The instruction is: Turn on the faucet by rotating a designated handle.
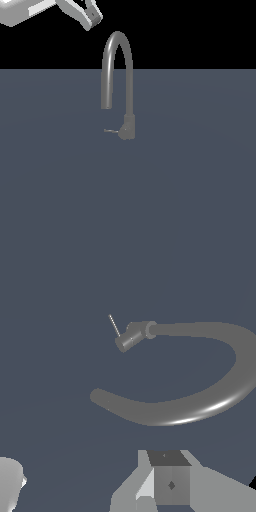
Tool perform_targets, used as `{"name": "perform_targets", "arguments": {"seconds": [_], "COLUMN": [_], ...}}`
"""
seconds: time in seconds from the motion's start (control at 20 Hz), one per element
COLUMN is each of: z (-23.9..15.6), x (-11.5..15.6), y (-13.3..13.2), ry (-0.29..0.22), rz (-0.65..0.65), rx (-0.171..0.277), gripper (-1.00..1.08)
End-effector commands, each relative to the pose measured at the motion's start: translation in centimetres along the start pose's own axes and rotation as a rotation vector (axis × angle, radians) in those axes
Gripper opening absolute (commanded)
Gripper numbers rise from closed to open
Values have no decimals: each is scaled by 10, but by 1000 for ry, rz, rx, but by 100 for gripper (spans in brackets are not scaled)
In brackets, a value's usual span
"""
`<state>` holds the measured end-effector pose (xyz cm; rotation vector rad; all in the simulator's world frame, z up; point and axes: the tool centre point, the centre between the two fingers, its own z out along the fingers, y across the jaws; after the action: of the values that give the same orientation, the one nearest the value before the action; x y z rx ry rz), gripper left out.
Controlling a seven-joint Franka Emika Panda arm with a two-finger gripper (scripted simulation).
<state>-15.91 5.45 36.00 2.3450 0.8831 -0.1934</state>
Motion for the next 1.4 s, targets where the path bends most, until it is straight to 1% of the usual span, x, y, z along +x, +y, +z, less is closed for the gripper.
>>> {"name": "perform_targets", "arguments": {"seconds": [0.0,0.25,0.55,0.9,1.35], "z": [6,19,34,52,76], "x": [12,33,54,75,98], "y": [-4,-13,-22,-33,-46], "ry": [-6,-19,-33,-48,-66], "rz": [-61,-170,-288,-413,-562], "rx": [-63,-177,-301,-433,-594], "gripper": [-100,-100,-100,-100,-100]}}
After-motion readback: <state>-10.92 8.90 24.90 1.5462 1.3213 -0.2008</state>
